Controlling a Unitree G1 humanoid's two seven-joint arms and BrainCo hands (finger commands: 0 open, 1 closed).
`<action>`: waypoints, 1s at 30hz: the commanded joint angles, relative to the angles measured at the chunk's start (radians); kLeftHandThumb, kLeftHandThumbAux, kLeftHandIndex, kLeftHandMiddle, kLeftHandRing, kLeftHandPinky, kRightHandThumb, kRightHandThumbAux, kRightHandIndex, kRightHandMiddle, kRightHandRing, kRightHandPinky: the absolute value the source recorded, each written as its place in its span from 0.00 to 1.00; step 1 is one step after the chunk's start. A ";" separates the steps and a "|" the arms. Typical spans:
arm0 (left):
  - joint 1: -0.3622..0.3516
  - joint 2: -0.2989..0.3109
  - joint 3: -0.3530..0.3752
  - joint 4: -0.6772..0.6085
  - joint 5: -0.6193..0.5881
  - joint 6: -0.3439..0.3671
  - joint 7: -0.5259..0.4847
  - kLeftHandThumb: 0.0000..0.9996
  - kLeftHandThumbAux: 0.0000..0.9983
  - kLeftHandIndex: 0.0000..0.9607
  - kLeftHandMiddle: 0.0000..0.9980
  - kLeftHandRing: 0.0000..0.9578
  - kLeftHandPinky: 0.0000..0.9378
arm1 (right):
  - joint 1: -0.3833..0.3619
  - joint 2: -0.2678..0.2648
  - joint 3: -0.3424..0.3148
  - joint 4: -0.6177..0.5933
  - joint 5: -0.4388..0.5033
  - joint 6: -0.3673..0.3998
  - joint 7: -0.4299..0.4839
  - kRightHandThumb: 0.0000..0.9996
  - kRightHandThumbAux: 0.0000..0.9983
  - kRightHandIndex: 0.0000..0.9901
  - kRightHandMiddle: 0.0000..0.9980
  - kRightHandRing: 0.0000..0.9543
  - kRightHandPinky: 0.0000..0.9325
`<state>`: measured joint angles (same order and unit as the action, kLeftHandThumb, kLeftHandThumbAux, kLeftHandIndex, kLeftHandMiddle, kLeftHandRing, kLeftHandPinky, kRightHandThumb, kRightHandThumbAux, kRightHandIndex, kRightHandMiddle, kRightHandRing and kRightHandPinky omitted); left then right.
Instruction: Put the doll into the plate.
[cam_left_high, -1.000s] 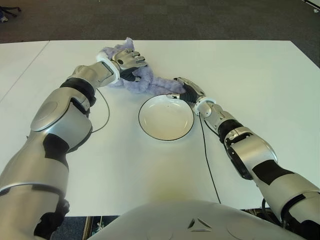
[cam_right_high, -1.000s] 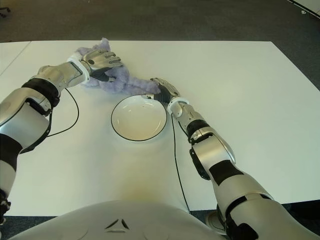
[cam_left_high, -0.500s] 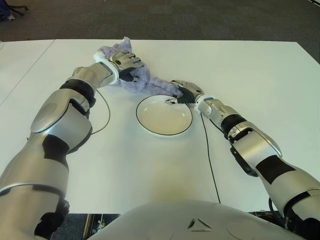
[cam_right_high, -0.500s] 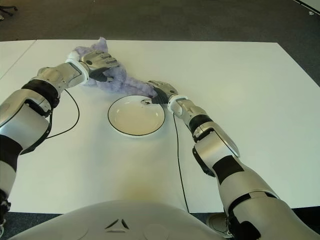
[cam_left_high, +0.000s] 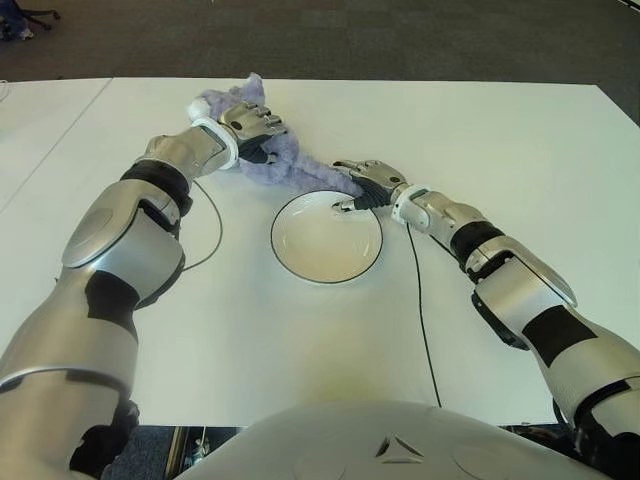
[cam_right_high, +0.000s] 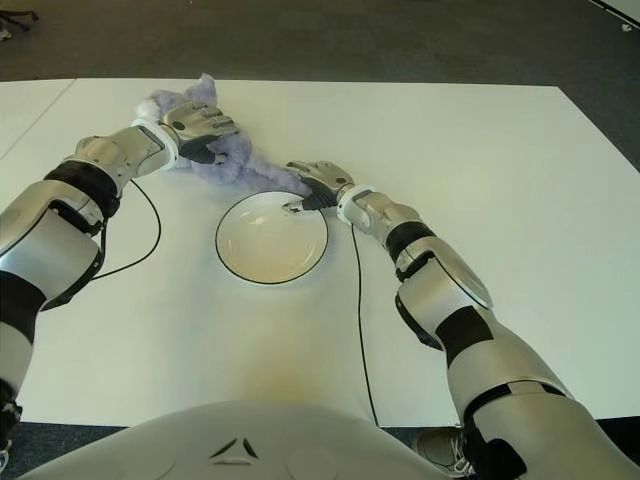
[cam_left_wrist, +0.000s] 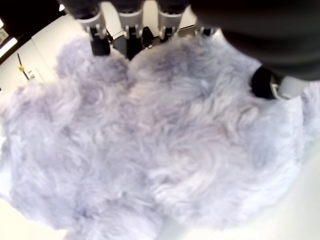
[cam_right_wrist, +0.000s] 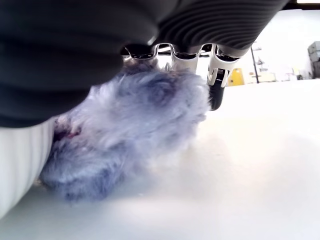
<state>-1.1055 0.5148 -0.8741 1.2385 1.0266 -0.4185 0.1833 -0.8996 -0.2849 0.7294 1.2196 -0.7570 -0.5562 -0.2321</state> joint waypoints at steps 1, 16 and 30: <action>0.048 -0.015 0.004 -0.004 -0.008 -0.015 -0.028 0.46 0.22 0.00 0.00 0.00 0.00 | 0.081 -0.033 0.033 0.030 -0.050 -0.020 -0.017 0.42 0.58 0.43 0.61 0.70 0.81; 0.073 -0.016 0.010 -0.028 -0.020 -0.036 -0.003 0.42 0.25 0.00 0.00 0.00 0.00 | 0.065 -0.112 -0.014 0.016 -0.032 -0.038 -0.205 0.71 0.71 0.44 0.84 0.86 0.86; 0.074 -0.027 0.001 -0.028 0.002 -0.025 0.010 0.43 0.23 0.00 0.00 0.00 0.00 | 0.063 -0.095 -0.013 0.024 -0.057 0.002 -0.287 0.71 0.71 0.44 0.86 0.87 0.87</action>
<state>-1.0746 0.4922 -0.8508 1.1952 1.0034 -0.4467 0.1985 -0.8607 -0.3744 0.7168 1.2229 -0.7923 -0.5946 -0.5036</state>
